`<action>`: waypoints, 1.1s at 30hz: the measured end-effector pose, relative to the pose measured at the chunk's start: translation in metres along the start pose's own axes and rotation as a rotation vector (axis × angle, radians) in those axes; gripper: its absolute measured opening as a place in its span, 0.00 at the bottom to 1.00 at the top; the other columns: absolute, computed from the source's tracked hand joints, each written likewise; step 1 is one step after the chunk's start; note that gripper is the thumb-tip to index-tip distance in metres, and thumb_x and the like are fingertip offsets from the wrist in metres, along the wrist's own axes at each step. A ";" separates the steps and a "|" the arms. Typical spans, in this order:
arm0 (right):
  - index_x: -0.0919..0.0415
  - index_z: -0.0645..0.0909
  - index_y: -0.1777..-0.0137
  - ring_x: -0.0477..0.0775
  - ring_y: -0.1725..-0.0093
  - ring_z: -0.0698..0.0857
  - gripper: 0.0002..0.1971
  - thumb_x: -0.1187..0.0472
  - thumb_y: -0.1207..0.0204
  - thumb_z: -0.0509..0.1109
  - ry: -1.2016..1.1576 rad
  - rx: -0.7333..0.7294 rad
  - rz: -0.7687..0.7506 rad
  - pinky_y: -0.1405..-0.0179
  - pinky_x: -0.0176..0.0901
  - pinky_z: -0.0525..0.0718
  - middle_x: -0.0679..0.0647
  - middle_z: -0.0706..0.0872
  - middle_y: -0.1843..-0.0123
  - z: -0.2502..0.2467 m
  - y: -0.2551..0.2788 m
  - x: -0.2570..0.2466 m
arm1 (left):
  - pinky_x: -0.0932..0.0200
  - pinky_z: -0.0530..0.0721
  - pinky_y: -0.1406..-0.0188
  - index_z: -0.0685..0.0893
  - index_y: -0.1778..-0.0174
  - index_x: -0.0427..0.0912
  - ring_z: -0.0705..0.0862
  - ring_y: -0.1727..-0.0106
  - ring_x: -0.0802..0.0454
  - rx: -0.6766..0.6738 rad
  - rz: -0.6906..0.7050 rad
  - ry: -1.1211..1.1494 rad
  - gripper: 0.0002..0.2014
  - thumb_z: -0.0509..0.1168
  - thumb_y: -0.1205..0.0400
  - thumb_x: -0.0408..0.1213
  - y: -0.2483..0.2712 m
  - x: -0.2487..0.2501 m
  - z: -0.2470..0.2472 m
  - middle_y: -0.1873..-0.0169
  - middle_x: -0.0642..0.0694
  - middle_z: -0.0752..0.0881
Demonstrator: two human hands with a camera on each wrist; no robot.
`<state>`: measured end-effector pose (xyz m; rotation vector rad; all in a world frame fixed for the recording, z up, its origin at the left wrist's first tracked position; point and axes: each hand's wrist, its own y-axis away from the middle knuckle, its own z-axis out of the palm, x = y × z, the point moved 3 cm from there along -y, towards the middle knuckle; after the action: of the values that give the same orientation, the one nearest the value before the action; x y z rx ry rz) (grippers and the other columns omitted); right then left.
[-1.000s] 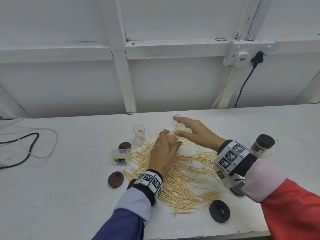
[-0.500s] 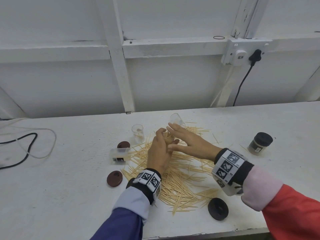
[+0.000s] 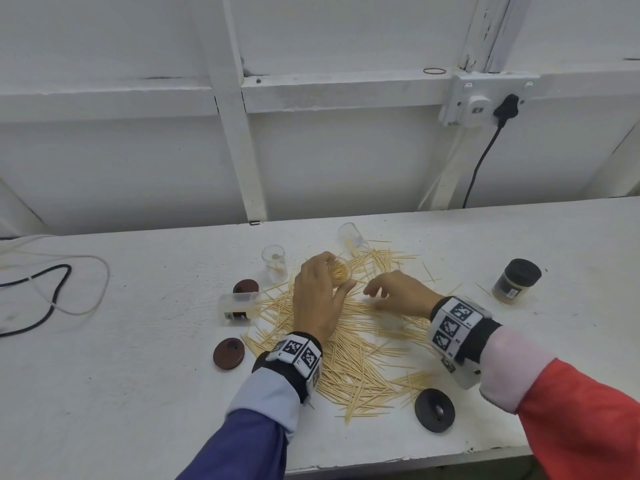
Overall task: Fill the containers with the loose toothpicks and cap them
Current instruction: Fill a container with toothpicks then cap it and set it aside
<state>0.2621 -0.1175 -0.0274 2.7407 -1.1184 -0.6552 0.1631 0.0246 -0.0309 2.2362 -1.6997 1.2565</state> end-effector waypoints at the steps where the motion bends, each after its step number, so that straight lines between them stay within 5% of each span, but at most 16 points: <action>1: 0.56 0.84 0.37 0.46 0.48 0.82 0.14 0.56 0.21 0.70 0.065 -0.011 0.006 0.48 0.41 0.82 0.48 0.86 0.41 0.004 0.002 -0.001 | 0.54 0.75 0.38 0.73 0.31 0.41 0.75 0.38 0.50 0.007 0.007 -0.001 0.27 0.71 0.20 0.50 0.000 0.000 0.000 0.38 0.46 0.78; 10: 0.55 0.84 0.55 0.52 0.59 0.83 0.07 0.59 0.22 0.64 0.349 0.046 -0.024 0.63 0.40 0.73 0.47 0.84 0.60 0.006 0.002 -0.010 | 0.58 0.78 0.53 0.69 0.39 0.46 0.78 0.48 0.52 -0.036 -0.022 -0.011 0.30 0.73 0.26 0.58 -0.001 -0.003 0.003 0.47 0.51 0.80; 16: 0.55 0.83 0.59 0.45 0.65 0.86 0.06 0.60 0.21 0.68 -0.025 0.070 -0.001 0.60 0.41 0.84 0.44 0.88 0.65 -0.020 0.006 0.001 | 0.55 0.79 0.65 0.61 0.47 0.53 0.81 0.60 0.50 -0.063 -0.052 -0.052 0.31 0.71 0.29 0.66 -0.002 -0.005 0.005 0.58 0.52 0.80; 23: 0.62 0.85 0.55 0.47 0.66 0.85 0.04 0.65 0.20 0.70 -0.298 0.176 -0.129 0.66 0.35 0.85 0.52 0.87 0.63 -0.070 0.023 -0.010 | 0.55 0.78 0.64 0.63 0.44 0.52 0.83 0.62 0.49 -0.121 -0.104 -0.090 0.32 0.70 0.29 0.67 -0.002 -0.003 0.005 0.60 0.54 0.81; 27: 0.60 0.84 0.53 0.45 0.63 0.83 0.04 0.63 0.19 0.68 -0.019 0.170 -0.159 0.63 0.35 0.81 0.45 0.84 0.62 -0.072 0.021 -0.028 | 0.57 0.73 0.66 0.65 0.42 0.50 0.81 0.62 0.50 -0.149 -0.091 -0.079 0.32 0.72 0.29 0.65 -0.002 0.000 0.005 0.61 0.54 0.81; 33: 0.58 0.87 0.53 0.52 0.54 0.85 0.06 0.65 0.20 0.68 0.260 0.211 -0.169 0.54 0.46 0.85 0.52 0.87 0.53 -0.061 0.010 -0.052 | 0.57 0.72 0.68 0.66 0.41 0.50 0.81 0.63 0.50 -0.183 -0.065 -0.064 0.32 0.72 0.28 0.65 -0.001 0.000 0.007 0.61 0.54 0.79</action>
<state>0.2489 -0.0922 0.0483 3.0107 -0.9543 -0.1937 0.1682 0.0211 -0.0351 2.2260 -1.6733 0.9837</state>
